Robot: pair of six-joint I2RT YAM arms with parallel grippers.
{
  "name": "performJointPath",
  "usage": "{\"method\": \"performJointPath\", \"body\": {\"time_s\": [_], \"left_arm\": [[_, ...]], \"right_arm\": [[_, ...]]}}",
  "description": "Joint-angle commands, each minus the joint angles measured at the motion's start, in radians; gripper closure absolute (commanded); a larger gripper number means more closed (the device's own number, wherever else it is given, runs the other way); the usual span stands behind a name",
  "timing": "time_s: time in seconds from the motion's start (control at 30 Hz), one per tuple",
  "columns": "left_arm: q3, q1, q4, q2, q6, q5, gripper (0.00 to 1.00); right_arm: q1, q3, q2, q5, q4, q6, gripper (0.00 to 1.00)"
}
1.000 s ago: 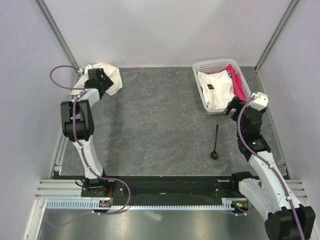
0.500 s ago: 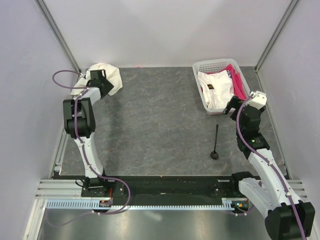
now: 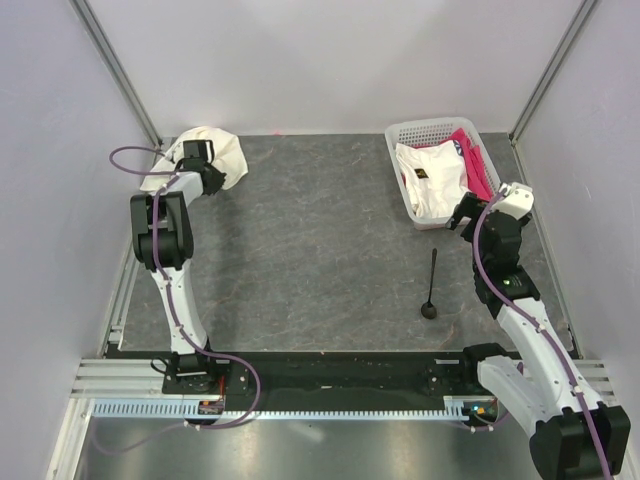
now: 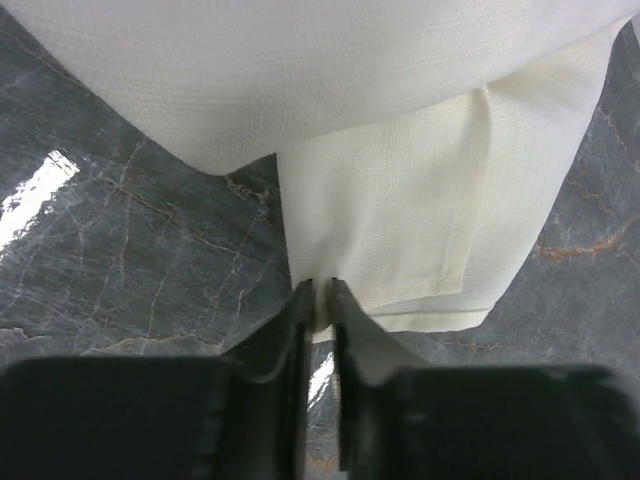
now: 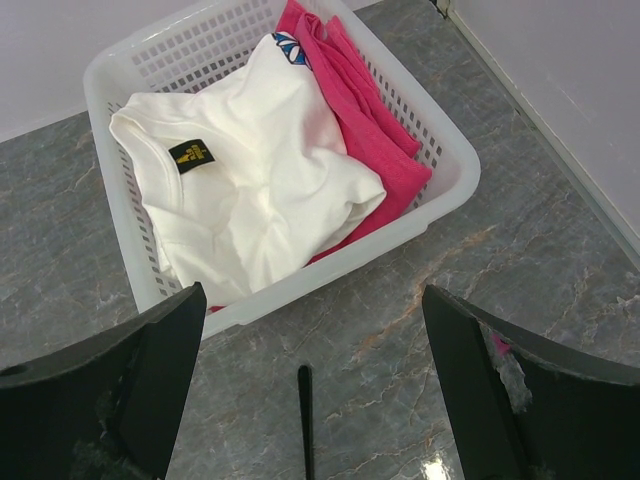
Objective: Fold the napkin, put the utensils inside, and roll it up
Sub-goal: Move the napkin to the centre of the board
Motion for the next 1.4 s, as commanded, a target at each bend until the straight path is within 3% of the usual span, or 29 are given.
{"method": "performJointPath", "body": {"time_s": [0.0, 0.03, 0.17, 0.3, 0.37, 0.47, 0.67, 0.77, 0.8, 0.83, 0.9, 0.93, 1.03, 1.07, 1.23, 1.37], "left_arm": [[0.01, 0.007, -0.007, 0.006, -0.045, 0.048, 0.92], [-0.002, 0.006, 0.014, 0.0, -0.045, 0.062, 0.98], [-0.141, -0.004, 0.147, -0.089, -0.104, 0.114, 0.98], [-0.495, -0.072, 0.428, -0.268, -0.221, 0.146, 0.98], [-0.677, -0.141, 0.581, -0.379, -0.276, 0.122, 0.98], [-0.853, -0.288, 0.679, -0.489, -0.293, 0.046, 0.98], [-1.053, -0.629, 0.806, -0.609, -0.295, -0.079, 0.98], [-1.08, -0.761, 0.808, -0.646, -0.243, -0.041, 0.97], [-1.097, -0.767, 0.809, -0.663, -0.246, -0.029, 0.91], [-1.116, -0.767, 0.815, -0.684, -0.252, -0.018, 0.73], [-1.168, -0.764, 0.8, -0.79, -0.223, -0.027, 0.5], [-1.175, -0.764, 0.77, -0.842, -0.205, -0.042, 0.32], [-1.163, -0.751, 0.566, -1.032, -0.099, -0.119, 0.13], [-1.168, -0.735, 0.489, -1.075, -0.058, -0.131, 0.1], [-1.214, -0.457, 0.322, -1.353, 0.036, -0.108, 0.07], [-1.232, -0.285, 0.225, -1.461, 0.134, -0.165, 0.06]], "right_arm": [[0.001, 0.048, -0.009, 0.009, 0.002, 0.008, 0.02], [0.001, 0.048, -0.009, 0.009, -0.001, 0.008, 0.02], [0.002, 0.048, -0.009, 0.007, -0.007, 0.005, 0.02], [0.002, 0.055, 0.006, -0.083, 0.002, -0.021, 0.03], [0.004, 0.063, 0.023, -0.232, 0.022, -0.05, 0.05], [0.028, 0.084, 0.052, -0.366, 0.052, -0.036, 0.08], [0.234, 0.129, 0.137, -0.396, -0.003, -0.006, 0.1], [0.335, 0.127, 0.2, -0.395, -0.006, 0.042, 0.1], [0.363, 0.127, 0.218, -0.393, 0.0, 0.048, 0.11], [0.392, 0.129, 0.262, -0.372, 0.003, 0.06, 0.11], [0.464, 0.144, 0.313, -0.349, 0.002, 0.065, 0.11], [0.484, 0.153, 0.371, -0.335, 0.002, 0.07, 0.11], [0.544, 0.202, 0.492, -0.333, 0.003, 0.07, 0.11], [0.565, 0.224, 0.519, -0.324, 0.006, 0.071, 0.12], [0.579, 0.267, 0.678, -0.316, 0.026, 0.071, 0.17], [0.578, 0.314, 0.764, -0.362, 0.055, 0.076, 0.24]]}}
